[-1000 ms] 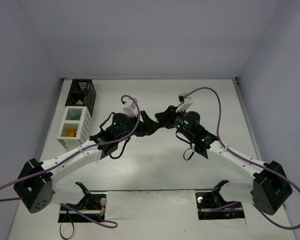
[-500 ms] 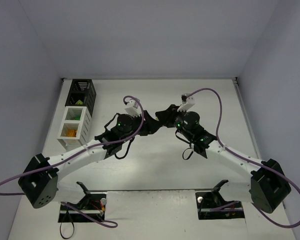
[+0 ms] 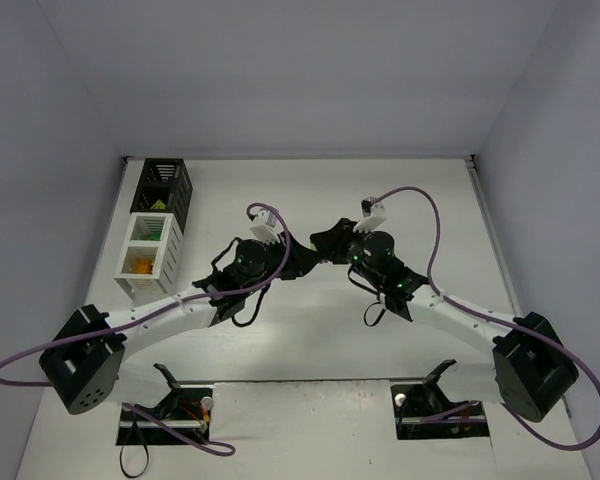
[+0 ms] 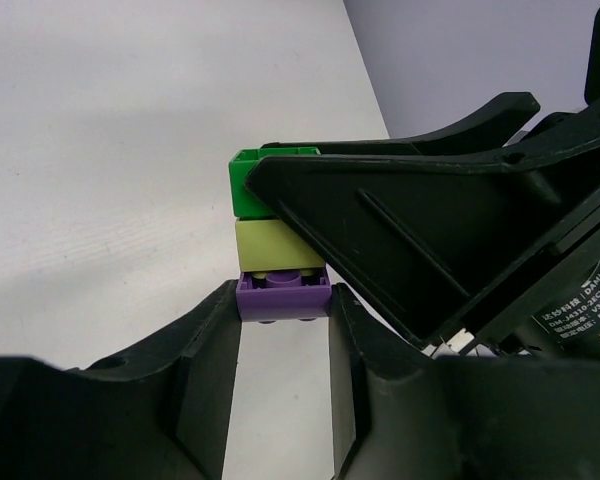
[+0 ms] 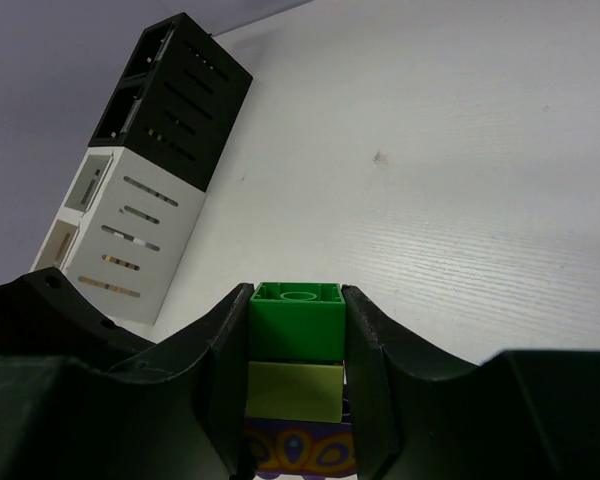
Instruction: Sort the legos into containers by color
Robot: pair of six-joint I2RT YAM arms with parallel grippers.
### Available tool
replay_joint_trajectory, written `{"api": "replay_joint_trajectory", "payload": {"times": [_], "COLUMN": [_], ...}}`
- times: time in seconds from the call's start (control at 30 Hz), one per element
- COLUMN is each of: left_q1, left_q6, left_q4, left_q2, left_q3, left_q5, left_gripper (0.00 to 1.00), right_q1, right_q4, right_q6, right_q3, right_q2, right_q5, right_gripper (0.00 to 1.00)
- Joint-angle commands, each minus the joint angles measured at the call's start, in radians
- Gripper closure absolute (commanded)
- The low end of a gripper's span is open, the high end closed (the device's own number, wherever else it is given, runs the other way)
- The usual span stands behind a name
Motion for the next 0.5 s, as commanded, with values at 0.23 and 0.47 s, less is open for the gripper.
{"api": "replay_joint_trajectory", "payload": {"times": [0.23,0.47], "left_q1": [0.005,0.007], "left_q6": [0.044,0.088], "left_q4": [0.155,0.083], "left_q2": [-0.057,-0.155], "left_q3": [-0.069,-0.113], "left_q5": [-0.017,-0.029], "left_gripper": [0.97,0.98], "right_q1": [0.016,-0.009], "right_q4": [-0.011,-0.033], "right_q6": [-0.026,-0.066], "right_q3": [0.023,0.046], "right_q2": [-0.017,-0.004], "right_q5": [0.055,0.075], "right_gripper": [1.0,1.0]}}
